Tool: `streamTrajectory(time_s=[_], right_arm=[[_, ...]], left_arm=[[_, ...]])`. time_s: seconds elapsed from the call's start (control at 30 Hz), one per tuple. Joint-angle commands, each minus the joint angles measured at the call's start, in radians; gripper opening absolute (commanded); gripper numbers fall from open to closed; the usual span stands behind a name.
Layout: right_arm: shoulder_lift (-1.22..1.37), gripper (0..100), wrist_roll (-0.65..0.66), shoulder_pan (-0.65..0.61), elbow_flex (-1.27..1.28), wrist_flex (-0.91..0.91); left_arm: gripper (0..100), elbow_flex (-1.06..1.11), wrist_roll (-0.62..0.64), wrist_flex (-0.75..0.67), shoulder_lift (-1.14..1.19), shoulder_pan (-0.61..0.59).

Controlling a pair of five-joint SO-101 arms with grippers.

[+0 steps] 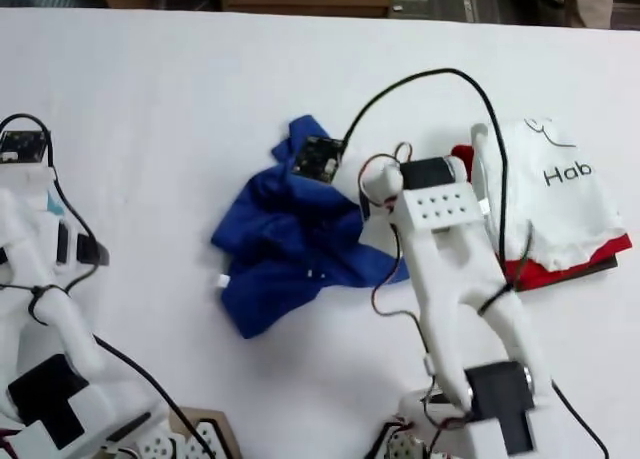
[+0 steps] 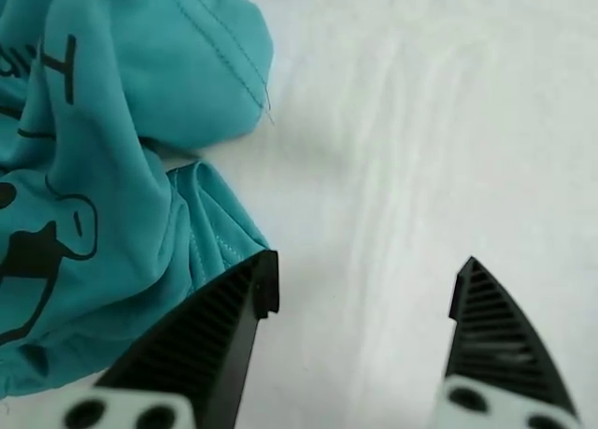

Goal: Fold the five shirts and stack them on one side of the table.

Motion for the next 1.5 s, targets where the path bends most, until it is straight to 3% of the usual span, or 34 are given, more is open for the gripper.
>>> streamTrajectory(time_s=[0.0, 0.17, 0.3, 0.97, 1.17, 1.47], right_arm=[[-0.111, 18.1, 0.009, -0.01, 0.017, 0.005], [-0.133, 18.2, 0.009, -0.056, 0.123, -0.013], [-0.133, 18.2, 0.009, -0.074, 0.196, -0.147], [-0.09, 17.9, 0.009, -0.022, 0.18, -0.315], [-0.036, 2.2, 0.0, -0.024, 0.176, -0.315], [-0.243, 2.0, 0.006, -0.021, 0.173, -0.285]], left_arm=[[31, -0.002, -0.002, -0.014, -0.006, 0.023], [31, -0.002, 0.012, -0.014, -0.006, 0.041], [31, -0.002, 0.025, -0.02, -0.005, 0.046], [31, -0.001, 0.021, -0.02, -0.005, 0.044], [31, -0.001, 0.02, -0.02, -0.005, 0.044], [31, -0.001, 0.02, -0.02, -0.005, 0.048]])
